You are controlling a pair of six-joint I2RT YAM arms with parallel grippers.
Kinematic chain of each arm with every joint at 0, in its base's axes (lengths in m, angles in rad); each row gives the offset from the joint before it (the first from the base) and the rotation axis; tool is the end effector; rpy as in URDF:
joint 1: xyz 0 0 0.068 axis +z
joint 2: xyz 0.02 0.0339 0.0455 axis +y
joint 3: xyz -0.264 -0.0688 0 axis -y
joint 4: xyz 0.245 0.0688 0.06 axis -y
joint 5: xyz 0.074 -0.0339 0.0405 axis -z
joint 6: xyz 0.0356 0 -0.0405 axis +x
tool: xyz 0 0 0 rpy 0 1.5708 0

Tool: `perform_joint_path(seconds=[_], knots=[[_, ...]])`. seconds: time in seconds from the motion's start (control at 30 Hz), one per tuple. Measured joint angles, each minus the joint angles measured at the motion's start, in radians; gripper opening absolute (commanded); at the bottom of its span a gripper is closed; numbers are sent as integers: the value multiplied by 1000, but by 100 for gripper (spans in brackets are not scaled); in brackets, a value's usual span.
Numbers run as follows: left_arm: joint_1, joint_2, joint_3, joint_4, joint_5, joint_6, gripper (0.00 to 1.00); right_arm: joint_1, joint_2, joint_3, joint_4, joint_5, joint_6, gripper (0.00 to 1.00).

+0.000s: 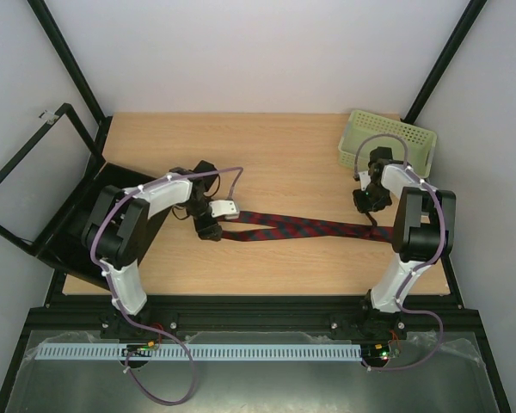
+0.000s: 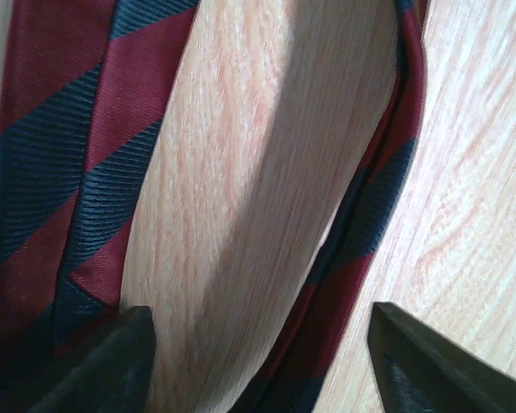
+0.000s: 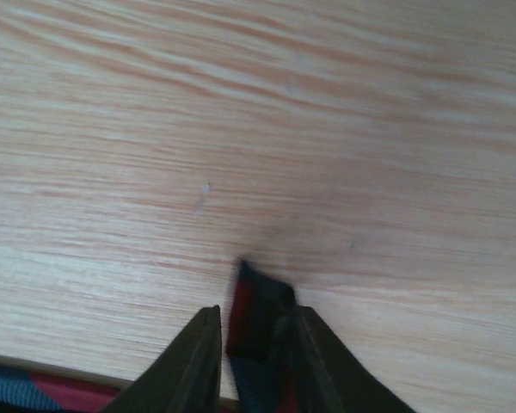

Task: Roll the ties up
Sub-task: Adjust the tie at the center of the board.

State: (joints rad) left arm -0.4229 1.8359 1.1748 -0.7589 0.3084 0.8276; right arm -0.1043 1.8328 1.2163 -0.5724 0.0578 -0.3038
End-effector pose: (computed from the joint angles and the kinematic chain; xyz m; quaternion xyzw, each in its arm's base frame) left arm 0.3016 -0.1476 0.1585 0.5861 0.7921 -0.1351 0.1037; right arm 0.3616 -0.0399 0.1741 -0.0923 0.9771 -0.0662 0.1800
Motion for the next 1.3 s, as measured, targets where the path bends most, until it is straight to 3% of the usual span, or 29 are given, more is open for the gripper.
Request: perform_joint_path(seconds=[0.13, 0.23, 0.47, 0.73, 0.8, 0.87, 0.93, 1.1, 1.3], knots=[[-4, 10, 2, 8, -16, 4, 37, -1, -5, -22, -3, 19, -10, 2], [-4, 11, 8, 1, -27, 2, 23, -14, -42, -35, -5, 2, -14, 1], [20, 18, 82, -100, -4, 23, 18, -204, -188, -41, -6, -143, -10, 1], [112, 141, 288, -191, 53, 10, 16, -439, -214, -137, 60, -360, 40, 2], [129, 193, 328, -204, 59, 6, 24, -455, -206, -161, 80, -407, 63, 2], [140, 230, 349, -218, 66, 14, 44, -462, -186, -164, 99, -444, 85, 2], [148, 241, 350, -235, 81, 25, 57, -465, -172, -164, 116, -475, 100, 2], [113, 211, 338, -230, 109, 57, 65, -465, -170, -164, 132, -520, 114, 2], [44, 203, 327, -212, 120, 71, 66, -465, -170, -164, 133, -541, 126, 2]])
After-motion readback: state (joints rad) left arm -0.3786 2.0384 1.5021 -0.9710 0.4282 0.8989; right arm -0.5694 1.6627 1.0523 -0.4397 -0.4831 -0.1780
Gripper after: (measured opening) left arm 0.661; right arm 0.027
